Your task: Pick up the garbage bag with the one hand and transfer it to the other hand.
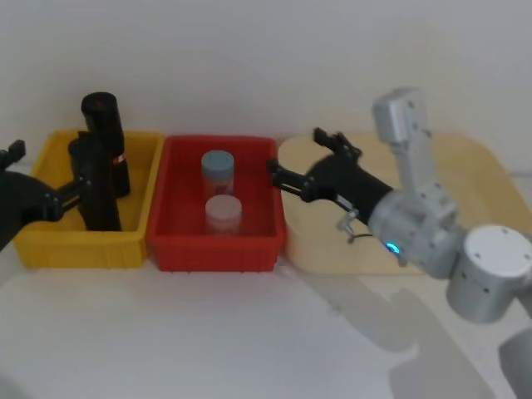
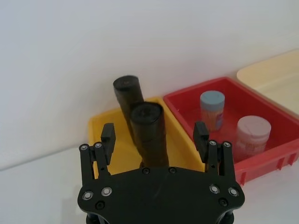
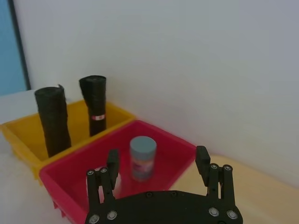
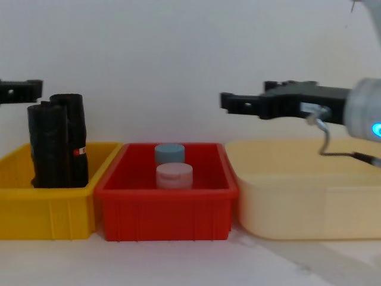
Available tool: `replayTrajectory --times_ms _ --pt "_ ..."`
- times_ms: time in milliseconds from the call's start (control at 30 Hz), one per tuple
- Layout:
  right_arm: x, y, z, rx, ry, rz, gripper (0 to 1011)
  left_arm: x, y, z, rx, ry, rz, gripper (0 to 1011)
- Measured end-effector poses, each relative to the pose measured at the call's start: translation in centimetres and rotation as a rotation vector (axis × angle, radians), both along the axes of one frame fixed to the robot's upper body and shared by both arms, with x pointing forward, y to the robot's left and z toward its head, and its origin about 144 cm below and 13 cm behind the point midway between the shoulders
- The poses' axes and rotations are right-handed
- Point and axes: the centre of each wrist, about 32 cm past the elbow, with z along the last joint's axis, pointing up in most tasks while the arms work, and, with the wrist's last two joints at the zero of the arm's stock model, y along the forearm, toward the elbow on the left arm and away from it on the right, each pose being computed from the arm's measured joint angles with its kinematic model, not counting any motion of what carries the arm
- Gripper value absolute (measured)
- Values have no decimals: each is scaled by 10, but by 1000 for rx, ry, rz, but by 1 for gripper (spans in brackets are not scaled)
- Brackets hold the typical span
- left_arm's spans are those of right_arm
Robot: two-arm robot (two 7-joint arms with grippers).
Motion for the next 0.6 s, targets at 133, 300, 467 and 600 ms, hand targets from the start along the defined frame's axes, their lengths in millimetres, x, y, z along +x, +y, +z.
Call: replayTrajectory --times_ms 133,300,467,600 --pt "13 12 7 -25 15 32 1001 6 10 -1 -8 19 -15 1002" --pt "24 23 14 -55 35 63 1001 18 18 -3 -20 38 -46 1001" --pt "31 32 22 -85 60 90 1001 34 22 -8 -32 52 -78 1001" --pt "33 34 24 -99 75 101 1001 46 23 -13 -42 60 -97 1002"
